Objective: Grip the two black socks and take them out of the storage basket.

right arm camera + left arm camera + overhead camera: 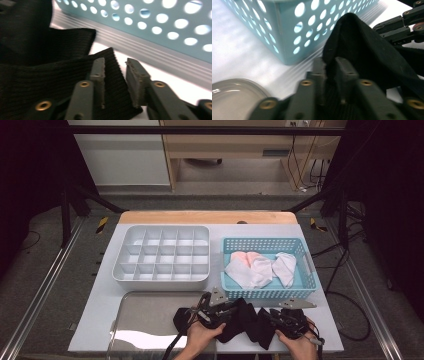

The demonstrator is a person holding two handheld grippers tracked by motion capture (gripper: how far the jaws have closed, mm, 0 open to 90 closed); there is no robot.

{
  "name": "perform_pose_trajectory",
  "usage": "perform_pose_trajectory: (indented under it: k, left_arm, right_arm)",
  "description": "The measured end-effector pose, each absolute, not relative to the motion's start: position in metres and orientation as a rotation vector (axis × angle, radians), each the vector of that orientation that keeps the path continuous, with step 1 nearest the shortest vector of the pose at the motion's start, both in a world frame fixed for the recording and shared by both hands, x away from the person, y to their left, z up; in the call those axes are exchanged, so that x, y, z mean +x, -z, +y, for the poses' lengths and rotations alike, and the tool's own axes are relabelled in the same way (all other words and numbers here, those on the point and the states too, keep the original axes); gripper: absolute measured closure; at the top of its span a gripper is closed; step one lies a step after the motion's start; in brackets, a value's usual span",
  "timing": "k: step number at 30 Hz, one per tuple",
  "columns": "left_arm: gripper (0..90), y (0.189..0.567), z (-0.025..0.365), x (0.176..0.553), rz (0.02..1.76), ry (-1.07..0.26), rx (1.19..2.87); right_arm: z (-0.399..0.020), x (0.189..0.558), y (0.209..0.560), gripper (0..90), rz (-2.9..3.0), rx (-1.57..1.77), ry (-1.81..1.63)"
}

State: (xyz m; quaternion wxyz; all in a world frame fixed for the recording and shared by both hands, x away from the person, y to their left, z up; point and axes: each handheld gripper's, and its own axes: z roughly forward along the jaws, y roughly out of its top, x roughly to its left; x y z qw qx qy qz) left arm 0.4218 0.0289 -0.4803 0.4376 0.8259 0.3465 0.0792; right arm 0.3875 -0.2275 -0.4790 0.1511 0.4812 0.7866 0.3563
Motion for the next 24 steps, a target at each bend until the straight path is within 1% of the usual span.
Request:
perform_pose_trajectory:
  k: [2, 4, 7, 13, 16, 20, 24]
  left_arm:
    - [87.4, 0.481, 0.03, 0.422, 0.865, -0.18, 2.056]
    - [88.5, 0.479, 0.033, 0.422, 0.863, -0.175, 2.053]
    - [89.1, 0.475, 0.039, 0.421, 0.853, -0.178, 2.052]
    - [89.3, 0.456, 0.063, 0.408, 0.865, -0.183, 2.048]
    - [89.2, 0.447, 0.077, 0.399, 0.866, -0.175, 2.073]
    - [89.2, 0.448, 0.094, 0.391, 0.883, -0.144, 2.102]
    - [89.1, 0.457, 0.1, 0.392, 0.911, -0.127, 2.121]
  right_arm:
    - [-0.227, 0.387, 0.478, 77.5, 2.273, 1.387, -1.017]
    - [-0.227, 0.387, 0.478, 80.5, 2.281, 1.387, -1.022]
    - [-0.23, 0.384, 0.474, 82.3, 2.281, 1.421, -1.034]
    - [-0.242, 0.377, 0.459, 82.3, 2.177, 1.445, -1.075]
    - [-0.251, 0.374, 0.452, 82.3, 2.079, 1.485, -1.056]
    - [-0.262, 0.374, 0.451, 82.1, 1.971, 1.561, -1.004]
    - [-0.262, 0.381, 0.459, 81.2, 1.965, 1.557, -0.961]
